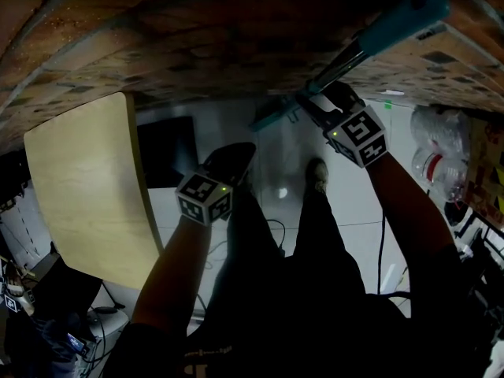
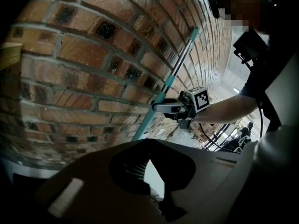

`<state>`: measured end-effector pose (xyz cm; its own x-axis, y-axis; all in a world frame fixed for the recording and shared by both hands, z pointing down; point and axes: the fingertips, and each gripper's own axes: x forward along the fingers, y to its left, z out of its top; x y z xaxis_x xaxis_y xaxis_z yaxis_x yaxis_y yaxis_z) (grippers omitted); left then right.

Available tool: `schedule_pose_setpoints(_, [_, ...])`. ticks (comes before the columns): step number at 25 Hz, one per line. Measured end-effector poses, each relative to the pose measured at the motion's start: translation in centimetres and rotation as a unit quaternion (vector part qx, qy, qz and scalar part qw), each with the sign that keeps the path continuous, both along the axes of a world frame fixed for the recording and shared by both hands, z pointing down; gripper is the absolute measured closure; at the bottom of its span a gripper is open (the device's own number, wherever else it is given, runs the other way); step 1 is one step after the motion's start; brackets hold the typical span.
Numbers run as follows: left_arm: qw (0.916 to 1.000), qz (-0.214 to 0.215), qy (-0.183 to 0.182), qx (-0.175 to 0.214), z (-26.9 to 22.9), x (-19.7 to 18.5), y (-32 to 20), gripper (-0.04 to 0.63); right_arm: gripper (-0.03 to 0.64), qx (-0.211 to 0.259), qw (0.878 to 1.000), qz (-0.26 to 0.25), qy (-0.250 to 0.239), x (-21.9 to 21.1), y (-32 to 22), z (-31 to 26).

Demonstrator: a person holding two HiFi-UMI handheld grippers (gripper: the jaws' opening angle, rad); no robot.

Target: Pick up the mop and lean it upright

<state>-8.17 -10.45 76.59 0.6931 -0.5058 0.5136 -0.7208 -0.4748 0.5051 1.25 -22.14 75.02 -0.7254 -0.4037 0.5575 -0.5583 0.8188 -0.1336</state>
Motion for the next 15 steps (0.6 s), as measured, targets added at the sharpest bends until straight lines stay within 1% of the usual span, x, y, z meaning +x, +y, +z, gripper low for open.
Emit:
schedule_pose_setpoints(3, [1.0, 0.004, -0.003, 0.002, 0.2, 0.0, 0.1, 0.595, 0.476, -0.002, 1.0, -0.006, -0.011, -0.4, 0.1, 0.0])
schedule_pose_setpoints(6, [1.0, -0.006, 0.005, -0.002, 0.0, -0.2, 0.4, 0.595, 0.477, -0.004, 1.0, -0.008, -0.017, -0.6, 0.2, -0.1])
schedule_pose_setpoints(10, [0.9999, -0.006, 0.004, 0.011, -1.0, -0.5, 0.4, 0.595, 0.477, -0.007, 1.0, -0.015, -0.012, -0.8, 0.6, -0.6])
schedule_pose_setpoints(13, [0.9998, -0.005, 0.003, 0.018, -1.7, -0.5, 0.3, 0.595, 0.477, -0.007, 1.0, -0.028, -0.012, -1.2, 1.3, -1.8])
schedule_pose_setpoints(15, [0.9997, -0.007, 0.007, 0.02, -2.3, -0.4, 0.4, 0.595, 0.477, -0.007, 1.0, -0.025, -0.014, -1.1, 1.3, -3.0])
